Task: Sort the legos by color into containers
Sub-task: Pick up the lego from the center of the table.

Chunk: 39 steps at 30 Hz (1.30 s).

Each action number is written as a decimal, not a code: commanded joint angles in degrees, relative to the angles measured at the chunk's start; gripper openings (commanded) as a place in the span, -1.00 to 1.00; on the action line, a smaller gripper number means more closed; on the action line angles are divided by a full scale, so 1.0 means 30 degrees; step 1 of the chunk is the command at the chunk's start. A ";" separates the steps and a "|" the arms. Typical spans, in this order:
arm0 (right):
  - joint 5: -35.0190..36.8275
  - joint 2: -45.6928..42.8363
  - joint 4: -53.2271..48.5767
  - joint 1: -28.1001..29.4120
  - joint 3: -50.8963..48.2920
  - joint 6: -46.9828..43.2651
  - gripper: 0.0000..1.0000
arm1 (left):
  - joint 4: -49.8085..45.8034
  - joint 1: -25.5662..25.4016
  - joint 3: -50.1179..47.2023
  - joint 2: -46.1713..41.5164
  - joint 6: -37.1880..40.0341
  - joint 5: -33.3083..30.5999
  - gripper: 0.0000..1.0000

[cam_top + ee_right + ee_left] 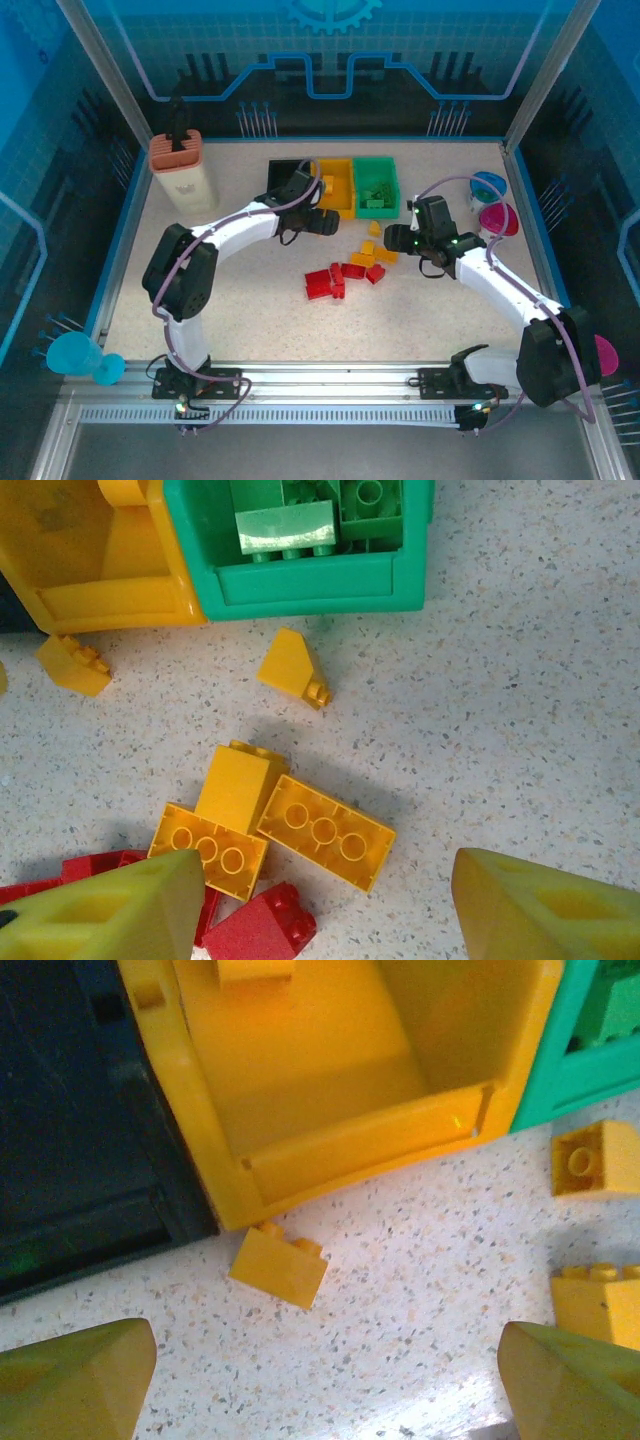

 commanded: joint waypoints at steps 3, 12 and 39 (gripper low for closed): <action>-0.0025 -0.0147 0.0520 -0.0057 -0.0502 0.0273 0.34 | 0.0869 -0.0040 -0.0072 0.0936 0.0560 -0.0225 0.77; 0.0065 -0.0076 0.0593 -0.0160 -0.0691 0.0193 0.34 | 0.0082 -0.0072 0.1688 0.3148 0.1274 -0.0772 0.59; -0.0170 0.0005 0.0769 -0.0370 -0.0916 0.0286 0.33 | -0.0362 -0.0584 0.2231 0.3940 0.2022 -0.1651 -0.26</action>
